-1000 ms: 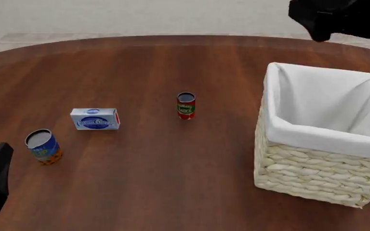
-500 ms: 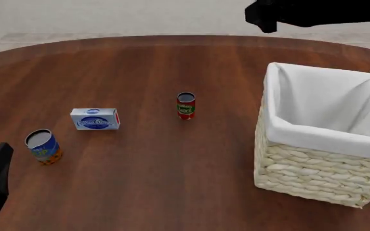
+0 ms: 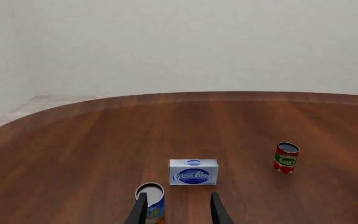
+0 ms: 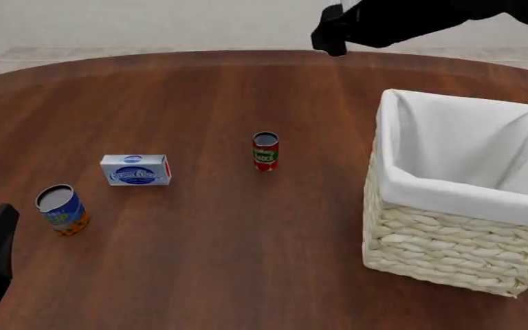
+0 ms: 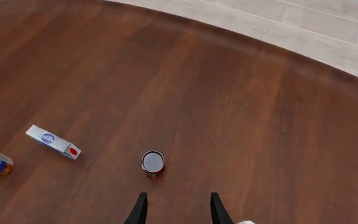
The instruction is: Pick up the tomato sauce, and put it in the basket.
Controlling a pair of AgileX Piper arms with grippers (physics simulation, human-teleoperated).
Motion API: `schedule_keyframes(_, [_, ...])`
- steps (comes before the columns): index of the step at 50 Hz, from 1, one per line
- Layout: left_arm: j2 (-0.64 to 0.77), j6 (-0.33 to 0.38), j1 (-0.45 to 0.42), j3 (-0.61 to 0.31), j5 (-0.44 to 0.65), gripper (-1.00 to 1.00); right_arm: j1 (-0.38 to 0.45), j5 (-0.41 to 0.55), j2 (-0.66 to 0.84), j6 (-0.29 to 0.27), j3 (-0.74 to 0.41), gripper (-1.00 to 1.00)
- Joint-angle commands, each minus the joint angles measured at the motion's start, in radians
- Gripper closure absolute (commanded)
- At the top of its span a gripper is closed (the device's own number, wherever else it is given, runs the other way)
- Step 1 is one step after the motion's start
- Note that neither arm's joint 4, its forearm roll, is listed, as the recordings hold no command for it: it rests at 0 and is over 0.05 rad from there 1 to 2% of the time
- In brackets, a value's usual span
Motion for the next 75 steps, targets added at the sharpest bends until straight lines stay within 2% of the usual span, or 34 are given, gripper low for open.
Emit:
schedule_keyframes(1, [0.000, 0.000, 0.000, 0.000, 0.000, -1.00, 0.026, 0.043, 0.137, 0.016, -0.110, -1.00])
schedule_keyframes(10, [0.000, 0.000, 0.000, 0.000, 0.000, -1.00, 0.039, 0.052, 0.202, 0.029, -0.154, -1.00])
schedule_keyframes(13, [0.000, 0.000, 0.000, 0.000, 0.000, -1.00, 0.050, 0.056, 0.233, 0.050, -0.174, -1.00])
schedule_keyframes(18, [0.000, 0.000, 0.000, 0.000, 0.000, -1.00, 0.053, 0.075, 0.277, 0.048, -0.214, -1.00])
schedule_keyframes(20, [0.000, 0.000, 0.000, 0.000, 0.000, -1.00, 0.065, 0.085, 0.294, 0.078, -0.227, -1.00])
schedule_keyframes(21, [0.000, 0.000, 0.000, 0.000, 0.000, -1.00, 0.060, 0.094, 0.311, 0.058, -0.244, -1.00])
schedule_keyframes(26, [0.000, 0.000, 0.000, 0.000, 0.000, -1.00, 0.071, 0.125, 0.354, 0.078, -0.285, -1.00])
schedule_keyframes(28, [0.000, 0.000, 0.000, 0.000, 0.000, -1.00, 0.073, 0.145, 0.381, 0.116, -0.314, -1.00])
schedule_keyframes(31, [0.000, 0.000, 0.000, 0.000, 0.000, -1.00, 0.065, 0.176, 0.418, 0.109, -0.356, -1.00])
schedule_keyframes(32, [0.000, 0.000, 0.000, 0.000, 0.000, -1.00, 0.073, 0.180, 0.423, 0.136, -0.363, -1.00])
schedule_keyframes(35, [0.000, 0.000, 0.000, 0.000, 0.000, -1.00, 0.072, 0.203, 0.447, 0.124, -0.393, -1.00])
schedule_keyframes(40, [0.000, 0.000, 0.000, 0.000, 0.000, -1.00, 0.074, 0.235, 0.482, 0.137, -0.444, -1.00])
schedule_keyframes(41, [0.000, 0.000, 0.000, 0.000, 0.000, -1.00, 0.061, 0.244, 0.492, 0.114, -0.459, -1.00])
schedule_keyframes(42, [0.000, 0.000, 0.000, 0.000, 0.000, -1.00, 0.067, 0.239, 0.498, 0.133, -0.459, -1.00])
schedule_keyframes(45, [0.000, 0.000, 0.000, 0.000, 0.000, -1.00, 0.062, 0.245, 0.512, 0.127, -0.471, -1.00])
schedule_keyframes(46, [0.000, 0.000, 0.000, 0.000, 0.000, -1.00, 0.067, 0.245, 0.515, 0.143, -0.470, -1.00])
schedule_keyframes(47, [0.000, 0.000, 0.000, 0.000, 0.000, -1.00, 0.060, 0.249, 0.525, 0.130, -0.482, -1.00])
schedule_keyframes(49, [0.000, 0.000, 0.000, 0.000, 0.000, -1.00, 0.063, 0.252, 0.535, 0.147, -0.487, -1.00])
schedule_keyframes(66, [0.000, 0.000, 0.000, 0.000, 0.000, -1.00, 0.063, 0.297, 0.646, 0.151, -0.575, -1.00])
schedule_keyframes(75, [0.000, 0.000, 0.000, 0.000, 0.000, -1.00, 0.072, 0.280, 0.676, 0.165, -0.570, -1.00])
